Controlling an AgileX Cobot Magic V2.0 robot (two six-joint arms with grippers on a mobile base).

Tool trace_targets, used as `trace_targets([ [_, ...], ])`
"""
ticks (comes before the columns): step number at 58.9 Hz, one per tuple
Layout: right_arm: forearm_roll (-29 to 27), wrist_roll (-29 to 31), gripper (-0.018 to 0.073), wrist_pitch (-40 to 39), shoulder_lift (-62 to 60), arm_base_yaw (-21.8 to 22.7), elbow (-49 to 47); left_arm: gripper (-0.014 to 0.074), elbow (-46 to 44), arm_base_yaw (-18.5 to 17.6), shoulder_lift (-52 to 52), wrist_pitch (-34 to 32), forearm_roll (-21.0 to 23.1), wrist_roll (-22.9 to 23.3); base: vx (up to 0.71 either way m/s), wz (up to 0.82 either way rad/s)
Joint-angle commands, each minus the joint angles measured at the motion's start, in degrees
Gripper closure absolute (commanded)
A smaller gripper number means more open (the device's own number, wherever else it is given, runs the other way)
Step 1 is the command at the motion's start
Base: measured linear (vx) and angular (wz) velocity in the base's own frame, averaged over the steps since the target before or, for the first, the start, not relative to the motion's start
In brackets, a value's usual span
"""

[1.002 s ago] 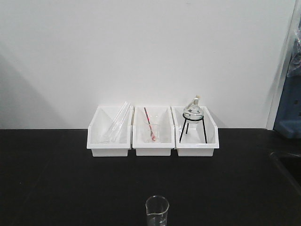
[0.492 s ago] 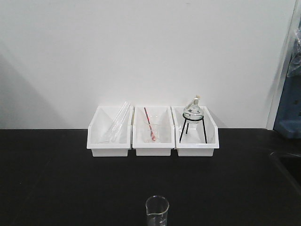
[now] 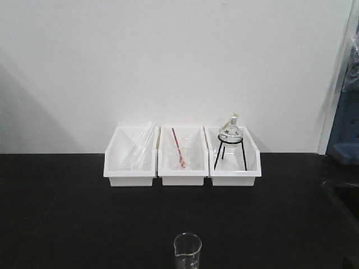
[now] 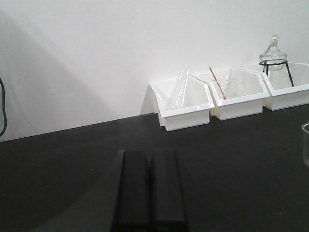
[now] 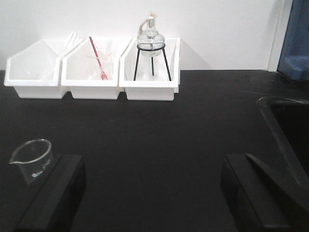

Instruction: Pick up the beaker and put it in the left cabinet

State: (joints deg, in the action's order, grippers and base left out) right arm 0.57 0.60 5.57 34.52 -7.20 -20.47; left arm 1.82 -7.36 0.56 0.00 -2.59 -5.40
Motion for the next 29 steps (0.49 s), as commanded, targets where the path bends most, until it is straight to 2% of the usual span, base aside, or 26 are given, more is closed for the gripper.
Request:
trace_targets([
  [1,-0.17,1.57,-0.0056,-11.48,6.54,0.24,-1.85,0.0595,0.9,-0.03,1.06,-4.28,0.18,0.15,0.0,0.0],
  [16,1.49,0.73,0.001,-27.17,23.91,-0.56,-1.85,0.0595,0.9,-0.03,1.06,-4.28,0.18,0.15,0.0,0.0],
  [25,11.04,0.35,0.0031,-40.2,32.74,-7.15,-1.9,0.0595,0.9,-0.03,1.06,-4.28,0.18,0.15,0.0,0.0],
  [29,12.85,0.35,0.0031,-43.0,35.9,-9.22,-1.9,0.0595,0.9,-0.03,1.06,-4.28,0.18,0.15,0.0,0.0],
])
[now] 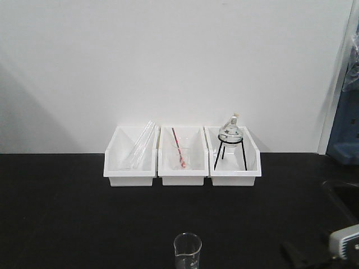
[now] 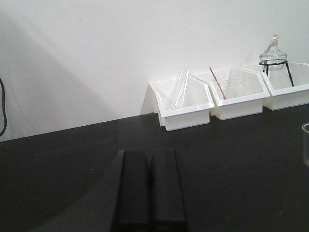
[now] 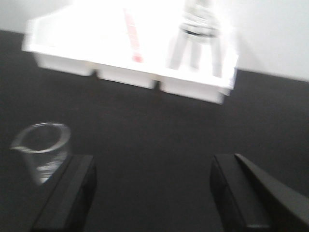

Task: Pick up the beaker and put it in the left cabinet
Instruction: 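Move the right gripper down toward the clear glass beaker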

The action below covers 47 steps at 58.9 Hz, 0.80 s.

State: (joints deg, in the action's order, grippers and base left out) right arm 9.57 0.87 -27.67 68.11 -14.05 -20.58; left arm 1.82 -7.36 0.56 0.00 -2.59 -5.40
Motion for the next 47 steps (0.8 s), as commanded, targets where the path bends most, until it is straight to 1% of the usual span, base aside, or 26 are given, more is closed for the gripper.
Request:
trace_targets([
  [1,3.91,0.07,0.0031,-10.02,3.13,-3.01,-1.79,0.0595,0.9,-0.03,1.06,-4.28,0.18,0.15,0.0,0.0],
  [7,3.84,0.07,0.0028,-11.28,9.4,-5.08,-1.79,0.0595,0.9,-0.03,1.06,-4.28,0.18,0.15,0.0,0.0],
  [12,4.1,0.2,0.002,-13.52,13.43,-5.63,-1.79,0.0595,0.9,-0.03,1.06,-4.28,0.18,0.15,0.0,0.0],
  [22,7.14,0.02,-0.0013,-23.56,21.88,-5.69,-2.19,0.0595,0.9,-0.03,1.06,-4.28,0.18,0.15,0.0,0.0],
  [24,7.97,-0.35,-0.0022,-24.6,23.15,-5.69,-2.66,0.0595,0.9,-0.03,1.06,-4.28,0.18,0.15,0.0,0.0],
  [29,10.92,-1.9,-0.004,-25.19,26.82,-5.85,-5.1,0.0595,0.9,-0.03,1.06,-4.28,0.18,0.15,0.0,0.0],
  [33,12.21,-2.33,-0.0048,-25.11,29.44,-6.67,-7.49,0.0595,0.9,-0.03,1.06,-4.28,0.18,0.15,0.0,0.0],
  [40,12.29,-2.34,-0.0047,-24.81,33.72,-8.86,-11.67,0.0595,0.9,-0.03,1.06,-4.28,0.18,0.15,0.0,0.0],
  [47,12.4,-2.76,-0.0046,-24.17,37.46,-9.64,-14.82,0.0595,0.9,-0.03,1.06,-4.28,0.18,0.15,0.0,0.0],
])
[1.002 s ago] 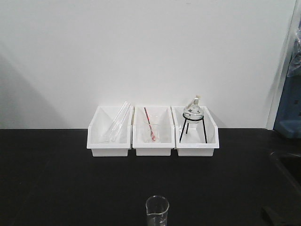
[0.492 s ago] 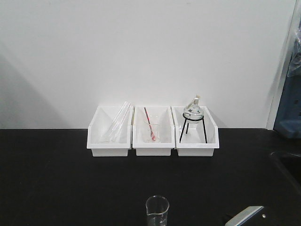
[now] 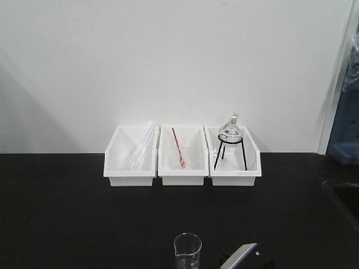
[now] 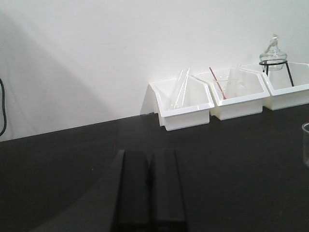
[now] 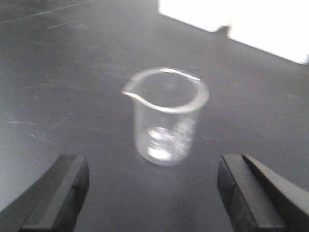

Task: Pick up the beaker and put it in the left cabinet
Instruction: 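Move the right gripper down toward the clear glass beaker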

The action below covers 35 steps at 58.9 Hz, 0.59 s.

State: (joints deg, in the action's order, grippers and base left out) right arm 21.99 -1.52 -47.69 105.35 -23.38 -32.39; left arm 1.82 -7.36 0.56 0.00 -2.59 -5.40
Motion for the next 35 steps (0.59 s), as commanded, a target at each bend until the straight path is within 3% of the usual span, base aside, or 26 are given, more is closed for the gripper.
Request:
trace_targets([
  [1,-0.01,-0.49,-0.0046,-4.15,0.65,-0.31,-3.56,0.0595,0.9,-0.03,1.06,-4.28,0.18,0.15,0.0,0.0],
  [35,0.86,-2.93,-0.0035,-2.99,12.59,-0.26,-19.42,0.0595,0.9,-0.03,1.06,-4.28,0.18,0.15,0.0,0.0],
])
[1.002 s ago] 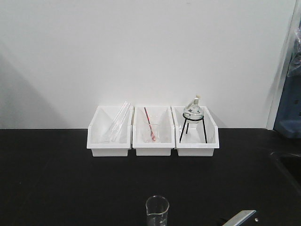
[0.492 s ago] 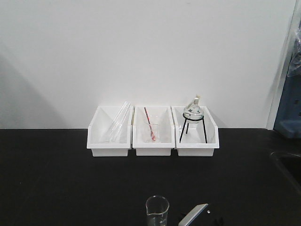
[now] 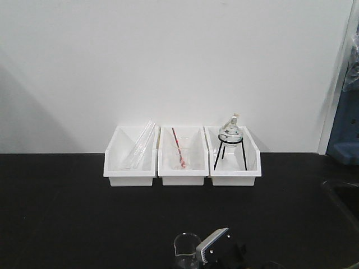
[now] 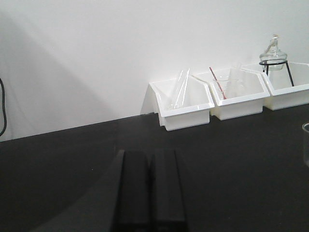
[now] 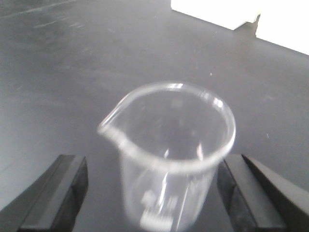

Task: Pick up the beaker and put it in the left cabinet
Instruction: 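Move the right gripper down toward the clear glass beaker, then close the right gripper around the beaker and lift it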

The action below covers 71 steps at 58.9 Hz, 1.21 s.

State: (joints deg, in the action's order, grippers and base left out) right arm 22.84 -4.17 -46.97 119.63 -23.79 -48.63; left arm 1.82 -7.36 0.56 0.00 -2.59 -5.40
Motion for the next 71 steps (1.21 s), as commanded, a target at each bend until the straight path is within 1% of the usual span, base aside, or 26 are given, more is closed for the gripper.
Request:
trace_targets([
  [1,0.0,-0.28,-0.0035,-3.55,-1.48,0.15,-3.57,0.0595,0.9,-0.03,1.06,-4.28,0.18,0.15,0.0,0.0],
  [9,0.18,-0.7,-0.0035,-3.5,0.25,0.15,-6.39,0.0595,0.9,-0.03,1.06,-4.28,0.18,0.15,0.0,0.0],
  [16,0.18,-3.73,-0.0027,-3.1,1.12,0.15,-7.83,0.0595,0.9,-0.03,1.06,-4.28,0.18,0.15,0.0,0.0],
  [21,0.34,-6.06,-0.0002,-1.82,1.26,0.15,-8.04,0.0595,0.9,-0.03,1.06,-4.28,0.18,0.15,0.0,0.0],
  [25,0.51,-6.16,0.0026,-1.13,1.26,0.15,-8.04,0.0595,0.9,-0.03,1.06,-4.28,0.18,0.15,0.0,0.0],
  [35,1.44,-6.16,0.0148,-0.11,1.26,0.15,-8.04,0.0595,0.9,-0.03,1.06,-4.28,0.18,0.15,0.0,0.0],
  [40,1.88,-7.01,0.0237,0.09,0.71,0.15,-8.04,0.0595,0.9,-0.03,1.06,-4.28,0.18,0.15,0.0,0.0],
  [52,6.14,-12.93,0.0457,4.61,-4.7,0.15,-8.04,0.0595,0.9,-0.03,1.06,-4.28,0.18,0.15,0.0,0.0],
  [59,7.71,-16.05,0.0548,9.56,-10.22,0.15,-8.04,0.0595,0.9,-0.03,1.06,-4.28,0.18,0.15,0.0,0.0],
  [62,8.15,-17.84,0.0572,11.32,-13.18,0.15,-8.04,0.0595,0.9,-0.03,1.06,-4.28,0.18,0.15,0.0,0.0],
  [71,9.04,-21.13,0.0569,16.19,-22.19,0.15,-8.1,0.0595,0.9,-0.03,1.06,-4.28,0.18,0.15,0.0,0.0],
])
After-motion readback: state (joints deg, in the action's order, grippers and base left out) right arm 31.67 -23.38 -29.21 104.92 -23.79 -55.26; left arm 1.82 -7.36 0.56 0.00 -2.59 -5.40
